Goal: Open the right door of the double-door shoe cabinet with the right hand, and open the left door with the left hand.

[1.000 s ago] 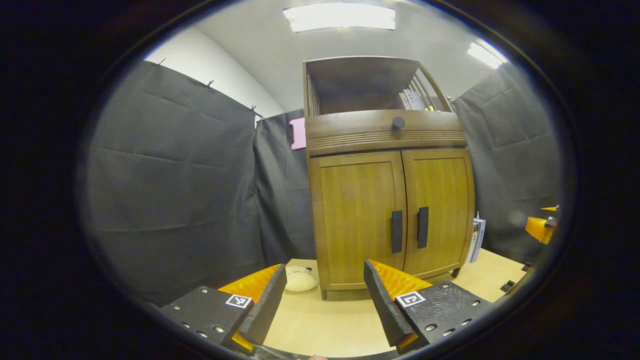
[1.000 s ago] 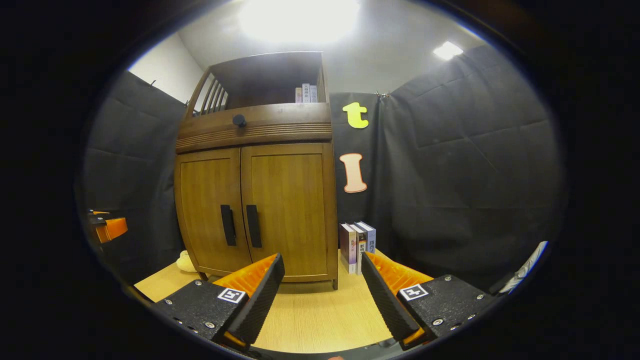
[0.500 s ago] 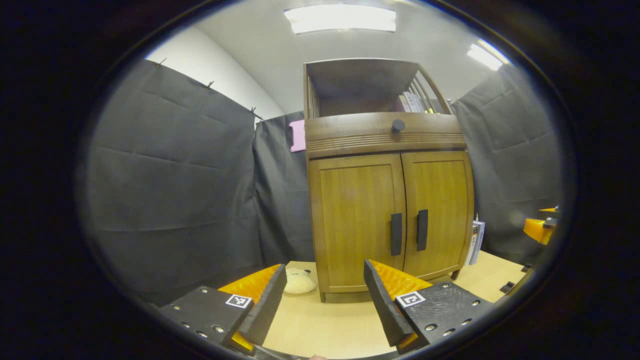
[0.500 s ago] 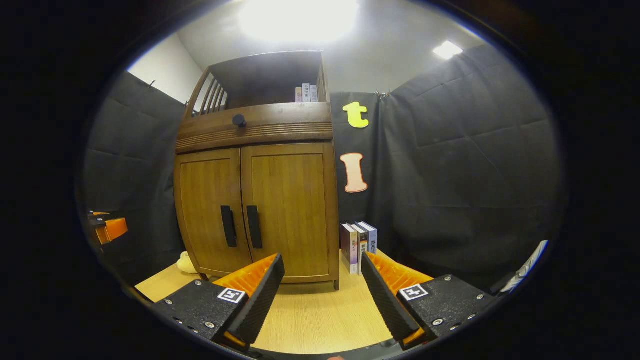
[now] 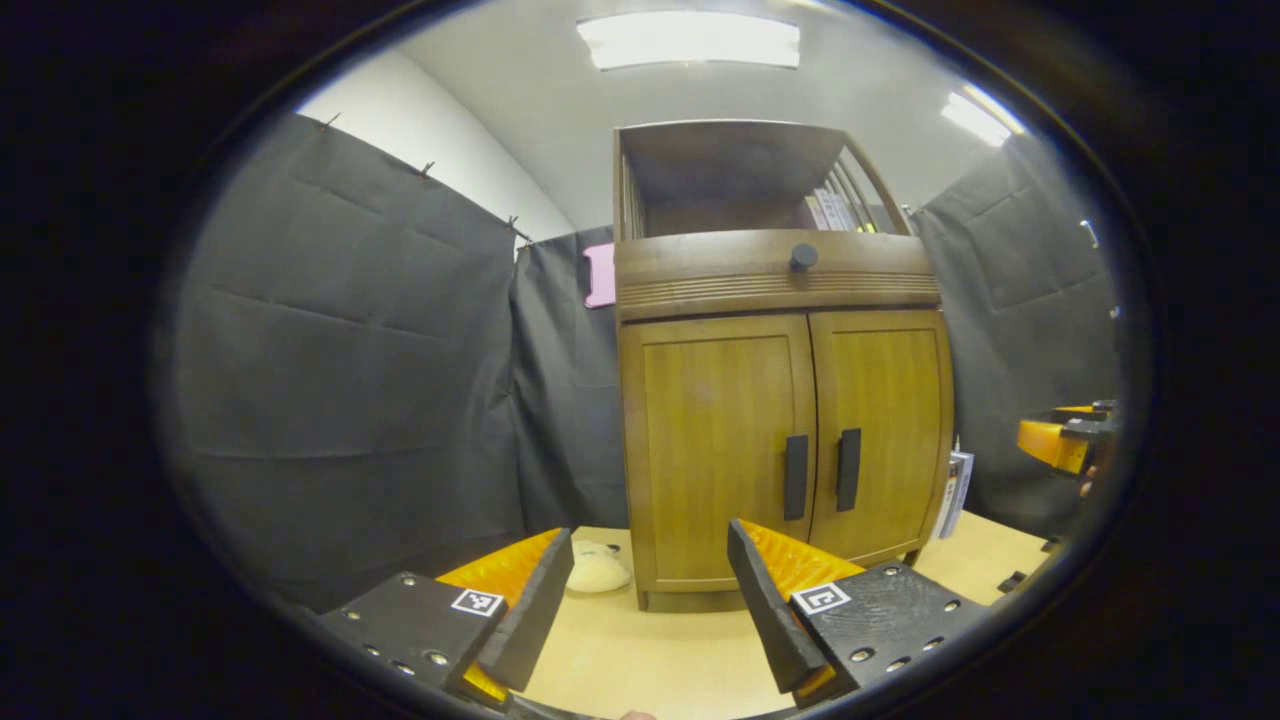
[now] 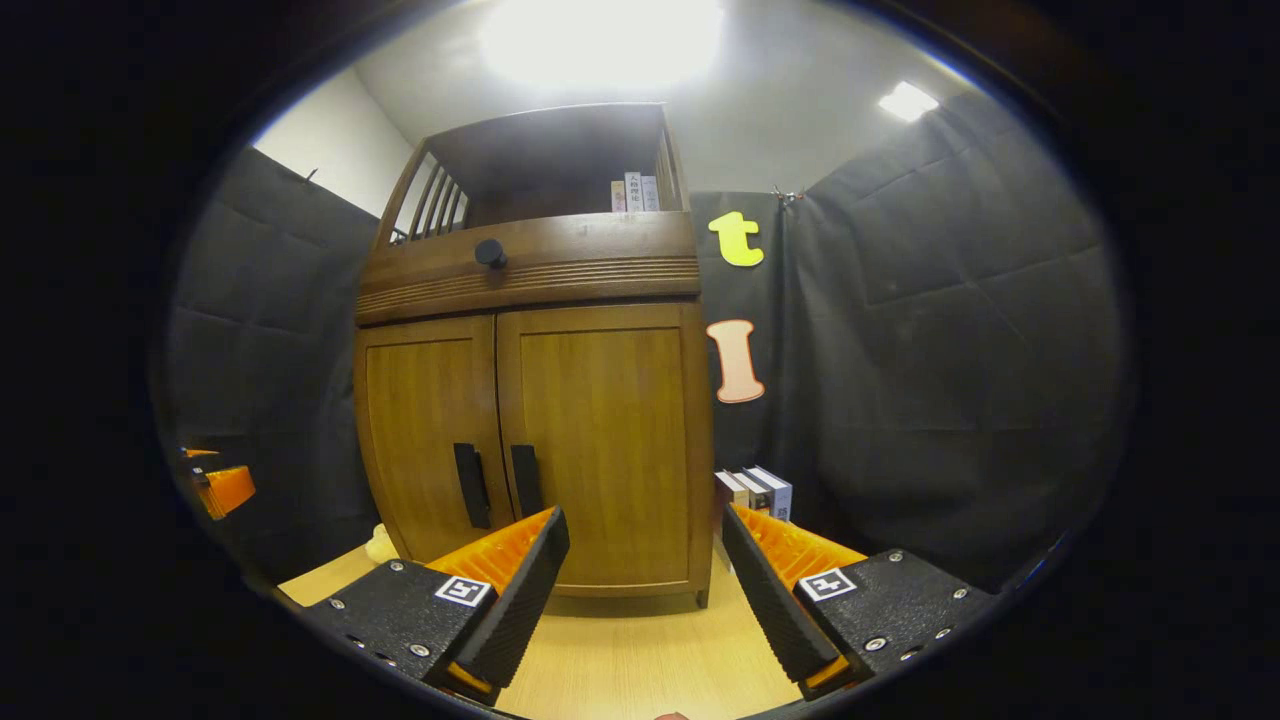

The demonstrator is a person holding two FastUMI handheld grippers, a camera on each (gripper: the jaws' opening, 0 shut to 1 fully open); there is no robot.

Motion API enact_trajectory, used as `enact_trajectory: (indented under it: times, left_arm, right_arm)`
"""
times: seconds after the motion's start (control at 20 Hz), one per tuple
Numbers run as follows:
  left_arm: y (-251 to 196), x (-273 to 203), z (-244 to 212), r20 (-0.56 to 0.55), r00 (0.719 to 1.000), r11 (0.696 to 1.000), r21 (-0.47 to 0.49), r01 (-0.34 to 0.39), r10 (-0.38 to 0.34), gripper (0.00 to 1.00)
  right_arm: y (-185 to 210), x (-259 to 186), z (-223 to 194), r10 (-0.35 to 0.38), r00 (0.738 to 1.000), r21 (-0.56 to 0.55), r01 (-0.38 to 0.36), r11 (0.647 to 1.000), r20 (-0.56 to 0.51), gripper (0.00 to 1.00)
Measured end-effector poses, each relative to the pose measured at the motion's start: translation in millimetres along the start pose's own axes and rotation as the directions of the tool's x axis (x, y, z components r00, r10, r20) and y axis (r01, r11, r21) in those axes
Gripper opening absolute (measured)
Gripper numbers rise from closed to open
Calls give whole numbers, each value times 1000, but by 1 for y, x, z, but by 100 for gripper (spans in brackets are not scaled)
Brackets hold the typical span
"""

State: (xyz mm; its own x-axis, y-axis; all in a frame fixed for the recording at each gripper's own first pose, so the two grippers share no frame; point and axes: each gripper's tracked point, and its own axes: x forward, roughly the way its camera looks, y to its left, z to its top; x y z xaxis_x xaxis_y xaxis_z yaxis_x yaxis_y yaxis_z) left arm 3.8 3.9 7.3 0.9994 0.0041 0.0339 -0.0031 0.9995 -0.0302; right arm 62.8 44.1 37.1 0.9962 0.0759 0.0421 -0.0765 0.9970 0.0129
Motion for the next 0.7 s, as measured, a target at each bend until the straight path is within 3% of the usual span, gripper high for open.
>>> enact_trajectory:
  times: [0.15, 0.25, 0.3, 0.35, 0.7]
  left_arm:
    - [3, 2, 0, -7, 1000, 1000, 3, -21, 21, 88]
    - [3, 2, 1, -5, 999, 999, 0, -36, 36, 94]
    - [5, 3, 1, -7, 999, 999, 0, -45, 45, 82]
    - [6, 3, 1, -7, 998, 998, 4, -55, 55, 94]
    - [14, 6, 2, -7, 988, 988, 11, -153, 153, 94]
  right_arm:
    - [15, 23, 5, 31, 1000, 2, -31, 1000, 5, 96]
    - [25, 37, 9, 51, 999, 4, -51, 999, 17, 96]
    - [30, 43, 10, 61, 998, 5, -61, 998, 21, 96]
    - [36, 51, 10, 72, 997, 8, -72, 997, 23, 95]
    - [69, 104, 7, 119, 992, 5, -119, 993, 27, 96]
